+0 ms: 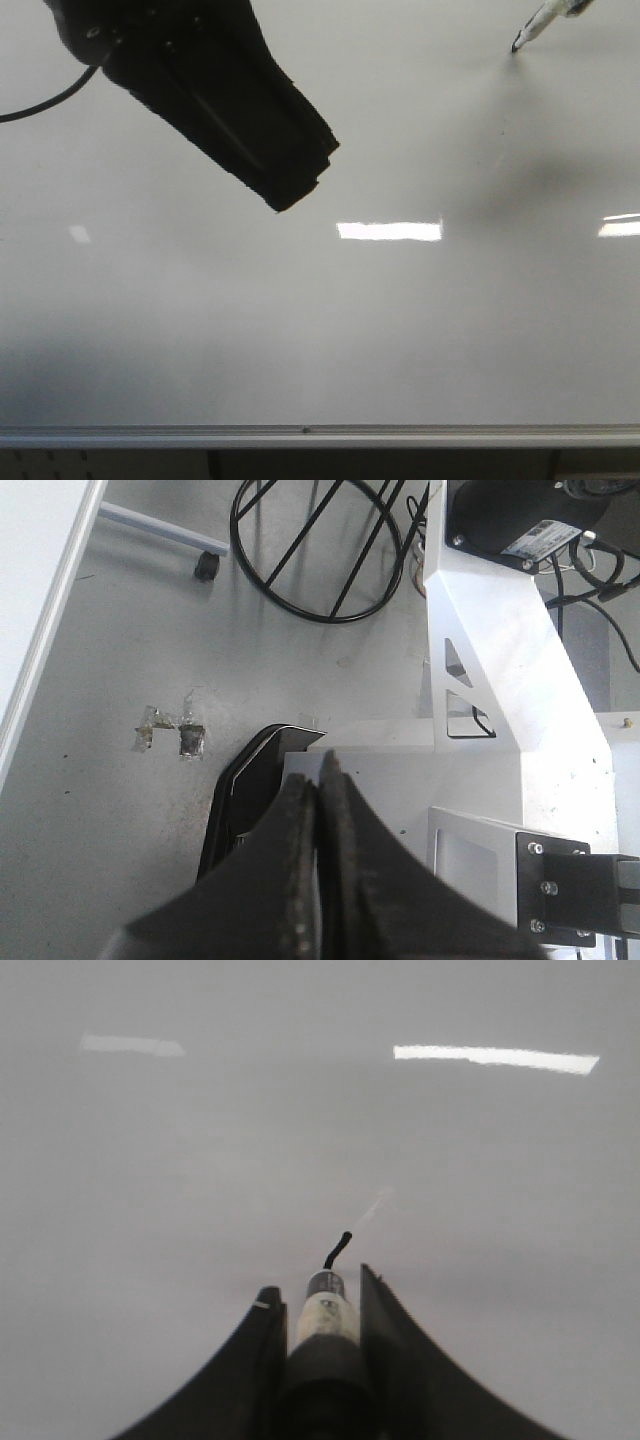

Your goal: Write number 1 on whiteboard

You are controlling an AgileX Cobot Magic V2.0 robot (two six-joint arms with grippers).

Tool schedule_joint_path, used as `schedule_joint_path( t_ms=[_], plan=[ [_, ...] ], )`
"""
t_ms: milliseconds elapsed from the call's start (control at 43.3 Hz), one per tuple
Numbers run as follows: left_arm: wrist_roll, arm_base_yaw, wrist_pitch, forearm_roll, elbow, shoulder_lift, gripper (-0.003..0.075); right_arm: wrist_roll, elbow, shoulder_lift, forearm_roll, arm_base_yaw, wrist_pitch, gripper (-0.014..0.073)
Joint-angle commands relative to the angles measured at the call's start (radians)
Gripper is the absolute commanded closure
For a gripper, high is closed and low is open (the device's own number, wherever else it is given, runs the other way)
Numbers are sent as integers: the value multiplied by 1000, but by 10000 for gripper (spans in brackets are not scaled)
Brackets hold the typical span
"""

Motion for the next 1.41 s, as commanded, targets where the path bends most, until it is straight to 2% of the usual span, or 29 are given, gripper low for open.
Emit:
schedule_joint_path(
  t_ms=[0,416,554,670,901,970,1016,1132,1224,1270,1386],
  plan=[
    [-6,-6,1,-58,-32,-38,741,-14,-2,-20,-6,-6,-34,702],
    [-6,-6,1,-58,-32,-38,741,-14,171,-20,-5,-6,-21,702],
    [-6,-6,1,-58,-32,-38,741,-14,179,-67,-4,-6,64,702],
    [-6,-6,1,-58,-32,-38,741,-12,124,-190,4,-6,261,702],
    [9,-6,40,-100,-32,-38,730,-12,-123,-186,-9,-6,873,702],
    [16,-6,77,-114,-32,-38,674,-12,-156,-167,-9,-6,985,702],
    [16,-6,87,-115,-32,-38,605,-12,-163,-159,-8,-6,1037,702],
    [16,-6,87,-122,-32,-38,330,-12,-163,-149,6,-4,1101,702],
    [19,-6,87,-151,-32,-38,150,-14,-163,-149,55,-1,1135,702],
    [25,-6,87,-164,-32,-38,115,-23,-163,-149,91,-1,1152,702],
    [71,-6,87,-206,-43,-38,117,-50,-163,-148,166,-1,1195,702]
  ],
)
